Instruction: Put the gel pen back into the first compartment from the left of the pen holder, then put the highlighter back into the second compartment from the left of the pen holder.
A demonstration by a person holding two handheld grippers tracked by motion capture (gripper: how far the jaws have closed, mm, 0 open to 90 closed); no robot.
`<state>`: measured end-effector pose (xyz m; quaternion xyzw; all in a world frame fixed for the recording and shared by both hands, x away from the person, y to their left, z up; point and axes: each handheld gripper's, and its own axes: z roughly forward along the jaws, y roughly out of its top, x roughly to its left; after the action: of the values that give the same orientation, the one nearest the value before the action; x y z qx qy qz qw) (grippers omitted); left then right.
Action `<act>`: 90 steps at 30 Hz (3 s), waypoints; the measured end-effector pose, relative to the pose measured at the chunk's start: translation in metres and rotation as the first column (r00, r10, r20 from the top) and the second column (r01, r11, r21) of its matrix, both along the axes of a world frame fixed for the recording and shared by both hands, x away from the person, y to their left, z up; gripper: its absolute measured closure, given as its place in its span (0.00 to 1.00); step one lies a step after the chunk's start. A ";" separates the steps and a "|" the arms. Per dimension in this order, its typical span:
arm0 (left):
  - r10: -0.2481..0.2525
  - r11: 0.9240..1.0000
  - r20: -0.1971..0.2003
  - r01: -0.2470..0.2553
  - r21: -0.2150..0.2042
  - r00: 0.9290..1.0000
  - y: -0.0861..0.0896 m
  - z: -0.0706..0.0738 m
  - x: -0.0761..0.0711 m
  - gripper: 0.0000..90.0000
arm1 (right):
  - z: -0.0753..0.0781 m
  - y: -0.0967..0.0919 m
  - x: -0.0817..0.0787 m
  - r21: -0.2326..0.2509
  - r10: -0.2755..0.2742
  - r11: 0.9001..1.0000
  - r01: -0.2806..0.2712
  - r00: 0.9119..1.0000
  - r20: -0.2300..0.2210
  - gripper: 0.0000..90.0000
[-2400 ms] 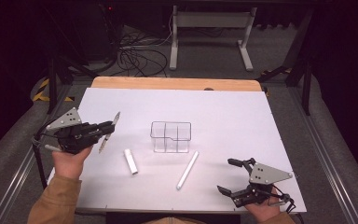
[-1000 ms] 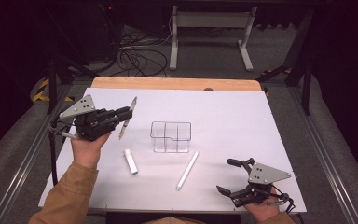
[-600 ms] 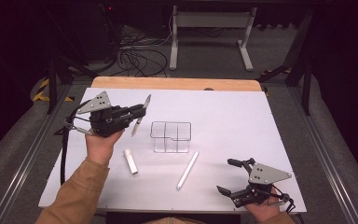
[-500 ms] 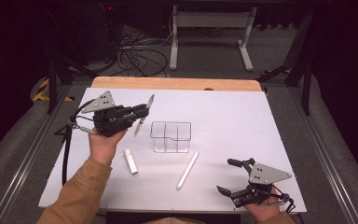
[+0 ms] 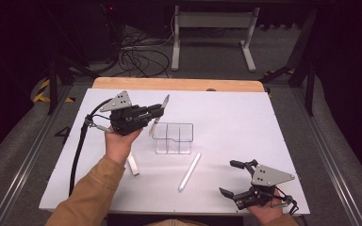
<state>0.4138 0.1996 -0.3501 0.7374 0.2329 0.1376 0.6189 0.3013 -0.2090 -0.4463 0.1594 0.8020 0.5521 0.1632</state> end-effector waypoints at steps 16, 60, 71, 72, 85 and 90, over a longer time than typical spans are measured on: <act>0.006 1.000 -0.002 -0.006 -0.006 1.000 -0.014 -0.010 0.013 0.87 | 0.000 0.000 0.000 -0.001 0.001 1.000 -0.001 1.000 -0.001 0.10; 0.028 0.998 -0.029 -0.026 0.057 0.999 -0.006 -0.001 -0.031 0.07 | 0.000 -0.001 0.001 0.013 -0.018 1.000 0.018 1.000 0.005 0.06; 0.048 0.994 -0.075 -0.040 0.105 0.996 -0.013 0.003 -0.043 0.02 | 0.000 -0.001 0.001 0.013 -0.016 1.000 0.016 1.000 0.010 0.06; 0.051 0.993 -0.078 -0.043 0.110 0.996 -0.014 0.003 -0.044 0.02 | 0.000 -0.001 0.000 0.014 -0.016 1.000 0.016 1.000 0.008 0.06; 0.064 0.983 -0.122 -0.042 0.178 0.990 -0.026 0.006 -0.052 0.02 | 0.000 -0.001 0.000 0.013 -0.015 1.000 0.015 1.000 0.010 0.06; 0.057 0.982 -0.158 -0.027 0.186 0.986 -0.030 0.007 -0.056 0.03 | 0.000 -0.001 0.000 0.015 -0.014 1.000 0.014 1.000 0.007 0.06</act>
<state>0.3579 0.1691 -0.3434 0.7951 0.2844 0.1107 0.5241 0.3012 -0.2100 -0.4459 0.1640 0.7961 0.5575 0.1688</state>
